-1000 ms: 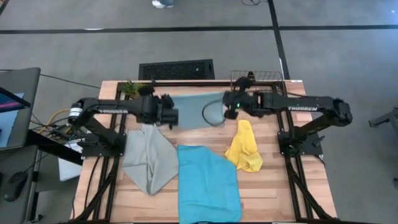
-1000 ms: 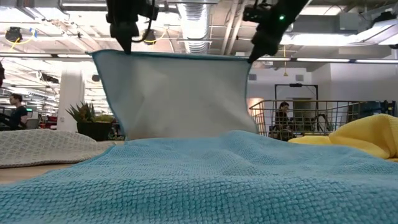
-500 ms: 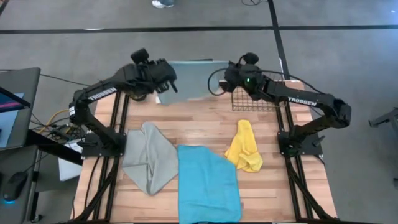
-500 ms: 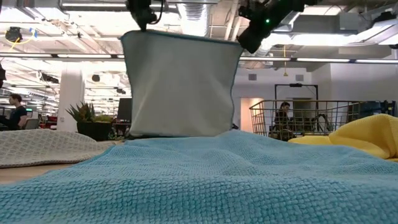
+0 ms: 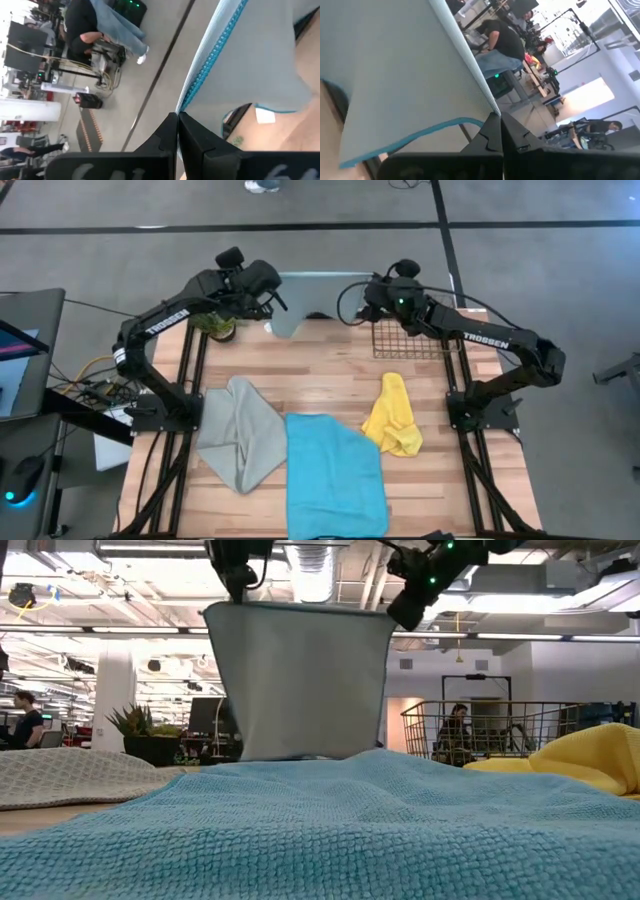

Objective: Fold microfiber towels
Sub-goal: Fold the light blue microfiber cloth

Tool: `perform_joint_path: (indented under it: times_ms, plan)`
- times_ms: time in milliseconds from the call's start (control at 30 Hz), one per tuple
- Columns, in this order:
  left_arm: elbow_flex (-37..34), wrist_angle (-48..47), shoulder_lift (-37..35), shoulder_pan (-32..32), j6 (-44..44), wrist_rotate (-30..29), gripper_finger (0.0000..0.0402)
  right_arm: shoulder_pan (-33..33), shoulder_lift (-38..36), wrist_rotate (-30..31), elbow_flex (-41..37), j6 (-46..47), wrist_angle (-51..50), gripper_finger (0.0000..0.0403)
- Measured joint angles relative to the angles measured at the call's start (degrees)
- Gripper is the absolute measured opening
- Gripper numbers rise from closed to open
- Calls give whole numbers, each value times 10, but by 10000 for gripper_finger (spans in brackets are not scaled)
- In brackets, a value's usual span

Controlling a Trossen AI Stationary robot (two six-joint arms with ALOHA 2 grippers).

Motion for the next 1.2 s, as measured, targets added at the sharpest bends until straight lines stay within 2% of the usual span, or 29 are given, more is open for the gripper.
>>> perform_joint_path:
  times_ms: [167,367,667,733,900,967,1067,1200]
  plan:
    - [-20,-5,0,1,8,7,0,2,-2,0,0,11,-46,2]
    - [-21,-24,0,-6,-7,42,0,10,-2,2,0,43,-111,2]
    - [-21,-11,-1,-2,16,16,0,11,-3,6,0,41,-95,2]
    - [-21,-2,-1,6,15,-8,0,9,-3,5,1,41,-87,2]
    - [-21,-31,-5,25,-8,-139,1,3,-4,71,0,40,-94,2]
    - [-21,-42,-5,28,-18,-154,1,0,-4,79,0,30,-93,2]
    - [-21,-55,-5,29,-32,-104,1,6,-4,42,0,26,-94,2]
    - [-21,-48,-5,25,-36,-43,1,16,-4,31,0,26,-93,2]
